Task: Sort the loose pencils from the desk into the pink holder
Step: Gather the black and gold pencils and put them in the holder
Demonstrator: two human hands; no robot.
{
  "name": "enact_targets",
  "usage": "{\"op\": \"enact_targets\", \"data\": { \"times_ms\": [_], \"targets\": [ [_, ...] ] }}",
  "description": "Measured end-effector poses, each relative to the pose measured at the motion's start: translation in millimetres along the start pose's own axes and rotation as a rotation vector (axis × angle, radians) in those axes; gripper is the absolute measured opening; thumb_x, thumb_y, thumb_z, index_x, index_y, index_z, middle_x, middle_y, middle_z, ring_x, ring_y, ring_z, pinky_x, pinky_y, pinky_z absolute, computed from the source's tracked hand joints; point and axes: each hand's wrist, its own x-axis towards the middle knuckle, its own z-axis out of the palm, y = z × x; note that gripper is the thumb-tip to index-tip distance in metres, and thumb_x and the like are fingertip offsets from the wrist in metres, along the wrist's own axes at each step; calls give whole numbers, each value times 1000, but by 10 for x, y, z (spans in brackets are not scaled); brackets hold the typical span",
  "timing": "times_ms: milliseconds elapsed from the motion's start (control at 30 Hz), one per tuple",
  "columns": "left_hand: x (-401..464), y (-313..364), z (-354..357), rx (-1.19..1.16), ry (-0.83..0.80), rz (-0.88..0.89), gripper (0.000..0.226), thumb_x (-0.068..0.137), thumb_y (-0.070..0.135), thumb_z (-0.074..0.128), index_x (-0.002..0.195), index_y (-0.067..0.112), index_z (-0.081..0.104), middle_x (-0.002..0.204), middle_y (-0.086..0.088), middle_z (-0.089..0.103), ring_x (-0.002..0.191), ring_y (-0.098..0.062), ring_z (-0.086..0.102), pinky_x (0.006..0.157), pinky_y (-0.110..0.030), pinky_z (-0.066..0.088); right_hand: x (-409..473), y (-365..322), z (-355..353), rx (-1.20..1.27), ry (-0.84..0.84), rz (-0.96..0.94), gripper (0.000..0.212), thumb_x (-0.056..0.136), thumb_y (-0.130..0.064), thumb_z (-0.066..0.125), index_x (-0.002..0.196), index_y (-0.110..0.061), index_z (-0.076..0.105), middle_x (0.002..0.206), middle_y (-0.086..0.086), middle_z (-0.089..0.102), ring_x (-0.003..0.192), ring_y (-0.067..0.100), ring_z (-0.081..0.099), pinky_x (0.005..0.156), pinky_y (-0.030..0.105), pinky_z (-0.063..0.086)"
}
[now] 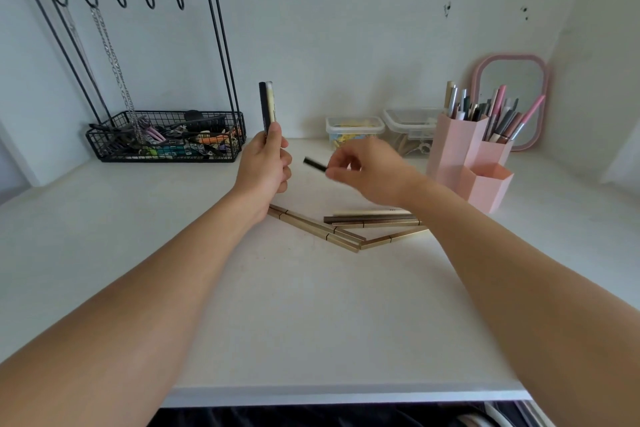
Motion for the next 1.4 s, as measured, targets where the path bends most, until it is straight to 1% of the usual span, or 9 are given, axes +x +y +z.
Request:
{"op": "enact_targets", "data": {
  "times_ms": [133, 333, 433, 567, 767, 933, 1133, 1233, 1400],
  "targets": [
    [-70, 45, 21, -25, -149, 10, 34, 104, 48, 45, 86, 20, 45, 60, 6, 36, 50, -11, 24, 43, -22, 17, 54, -11, -105, 342, 230, 69, 12, 95, -21, 63, 92, -10, 67, 63, -6, 54, 48, 0, 44, 50, 13, 36],
    [-235, 151, 100, 30, -417, -1, 53, 73, 69, 64, 84, 22, 43, 62, 5, 31, 49, -10, 22, 43, -22, 15, 36, -94, -95, 918, 126, 111, 7, 98, -9, 58, 94, -3, 60, 69, 6, 57, 59, 16, 57, 57, 24, 50],
    [-245, 117, 114, 143, -439, 59, 35, 81, 47, 78, 85, 23, 53, 61, 8, 40, 47, -8, 34, 45, -19, 26, 12, -135, -45, 1044, 59, 91, 5, 98, -6, 55, 97, -1, 57, 76, 12, 65, 61, 17, 64, 63, 25, 56],
    [-272, 134, 128, 151, -516, 75, 23, 92, 10, 66, 85, 19, 46, 64, 1, 39, 45, -6, 36, 42, -16, 31, 2, -150, -8, 1104, 16, 75, 12, 100, -7, 53, 107, 2, 56, 78, 16, 69, 62, 23, 66, 66, 34, 59],
    [-300, 79, 141, 307, -538, 123, 13, 105, 28, 51, 95, 20, 48, 59, 4, 44, 48, -17, 46, 45, -20, 36, 31, -71, 16, 898, 104, 149, 13, 96, -16, 62, 96, -3, 62, 87, 12, 67, 70, 17, 63, 70, 28, 55],
    [-221, 98, 88, 191, -345, 47, 23, 104, 41, 49, 91, 22, 44, 55, 4, 43, 44, -17, 46, 39, -19, 26, 32, 56, -264, 435, 165, 201, 20, 92, -28, 68, 90, -8, 72, 80, 1, 70, 61, 8, 57, 56, 23, 46],
    [-133, 99, 22, 57, -194, -30, 30, 103, 41, 51, 86, 18, 40, 53, 2, 35, 41, -13, 31, 38, -17, 18, -89, 118, -426, -122, -425, 176, 16, 83, -42, 72, 95, -33, 78, 97, -12, 76, 93, 9, 67, 91, 32, 48],
    [-105, 91, 6, 49, -158, -36, 29, 102, 37, 53, 84, 19, 39, 56, 1, 34, 41, -13, 29, 38, -17, 18, -75, 132, -394, -213, -502, 159, 9, 82, -39, 73, 90, -41, 76, 100, -12, 75, 102, 10, 65, 105, 42, 41],
    [-95, 66, 3, 67, -160, -18, 30, 102, 37, 53, 84, 18, 39, 57, 0, 34, 42, -13, 31, 38, -18, 20, -66, 141, -359, -264, -532, 146, 9, 85, -34, 72, 91, -39, 75, 100, -14, 74, 100, 10, 66, 105, 44, 43]
  ]
}}
